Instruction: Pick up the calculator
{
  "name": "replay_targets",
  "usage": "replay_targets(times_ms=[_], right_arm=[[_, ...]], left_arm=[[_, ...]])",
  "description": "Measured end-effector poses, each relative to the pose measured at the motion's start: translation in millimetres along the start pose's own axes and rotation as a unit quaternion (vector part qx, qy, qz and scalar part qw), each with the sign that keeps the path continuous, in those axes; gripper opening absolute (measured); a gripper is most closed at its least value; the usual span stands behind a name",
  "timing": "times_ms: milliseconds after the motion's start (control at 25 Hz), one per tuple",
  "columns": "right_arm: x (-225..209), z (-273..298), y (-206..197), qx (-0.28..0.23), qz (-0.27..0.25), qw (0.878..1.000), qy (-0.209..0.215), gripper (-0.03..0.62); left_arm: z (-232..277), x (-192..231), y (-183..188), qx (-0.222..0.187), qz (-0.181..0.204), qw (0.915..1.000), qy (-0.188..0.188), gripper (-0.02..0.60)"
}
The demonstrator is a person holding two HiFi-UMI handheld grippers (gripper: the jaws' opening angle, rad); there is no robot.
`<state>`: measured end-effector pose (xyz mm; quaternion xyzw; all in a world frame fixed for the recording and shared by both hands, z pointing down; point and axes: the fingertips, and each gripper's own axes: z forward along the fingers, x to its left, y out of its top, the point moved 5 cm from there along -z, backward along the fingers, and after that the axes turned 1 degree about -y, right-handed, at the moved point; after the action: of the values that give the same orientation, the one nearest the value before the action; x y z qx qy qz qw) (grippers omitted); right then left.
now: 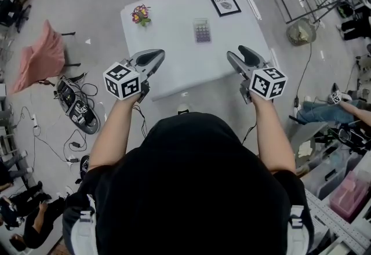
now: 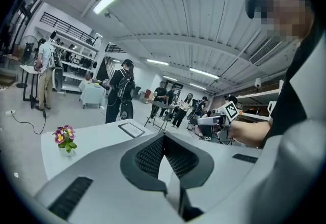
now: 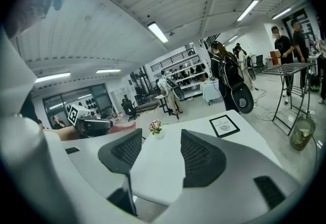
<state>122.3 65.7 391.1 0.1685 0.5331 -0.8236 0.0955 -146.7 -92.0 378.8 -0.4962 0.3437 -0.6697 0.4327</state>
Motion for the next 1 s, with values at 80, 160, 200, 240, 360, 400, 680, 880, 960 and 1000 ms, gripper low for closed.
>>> replay_targets(times_ms=[80, 160, 200, 240, 360, 400, 680, 880, 960, 1000], right_arm=[[-0.4, 1.2, 2.7, -0.002, 0.0, 1.0, -0.001, 0.249], [-0.6, 2.9, 3.6, -0.003, 0.001, 1.0, -0.004, 0.249], [-0.5, 4.4, 3.5, -0.002, 0.002, 1.0, -0.005, 0.249], [-0.3, 6.5, 3.5, -0.002, 0.003, 1.0, -0.005, 0.249], [0.3, 13.2, 4.5, -0.002, 0.006, 1.0, -0.007, 0.249], [0.2, 15.1, 4.8, -0.002, 0.007, 1.0, -0.008, 0.249], [3.1, 18.0, 3.9, -0.003, 0.015, 1.0, -0.014, 0.249], [2.3, 21.3, -2.2, 0.003, 0.019, 1.0, -0.017, 0.249], [4.4, 22.4, -2.3, 0.006, 0.016, 1.0, -0.017, 0.249], [4.6, 22.7, -1.1, 0.008, 0.015, 1.0, -0.016, 0.249]], left_arm=[[0.0, 2.2, 1.8, 0.0, 0.0, 1.0, 0.0, 0.018], [0.7, 4.7, 1.4, 0.003, -0.001, 1.0, -0.004, 0.018], [1.0, 6.8, 0.7, 0.005, -0.002, 1.0, -0.005, 0.018], [1.2, 9.4, 0.3, 0.007, -0.002, 1.0, -0.007, 0.018], [2.5, 16.6, 2.1, 0.008, -0.003, 0.9999, -0.011, 0.018], [3.4, 18.5, 2.8, 0.009, -0.003, 0.9999, -0.013, 0.018], [6.5, 26.0, 0.8, 0.021, -0.006, 0.9995, -0.024, 0.018], [6.8, 31.0, -0.3, 0.019, -0.007, 0.9994, -0.028, 0.018], [5.0, 32.6, -2.6, 0.019, -0.011, 0.9994, -0.027, 0.018], [4.6, 32.8, -2.9, 0.018, -0.012, 0.9994, -0.027, 0.018]])
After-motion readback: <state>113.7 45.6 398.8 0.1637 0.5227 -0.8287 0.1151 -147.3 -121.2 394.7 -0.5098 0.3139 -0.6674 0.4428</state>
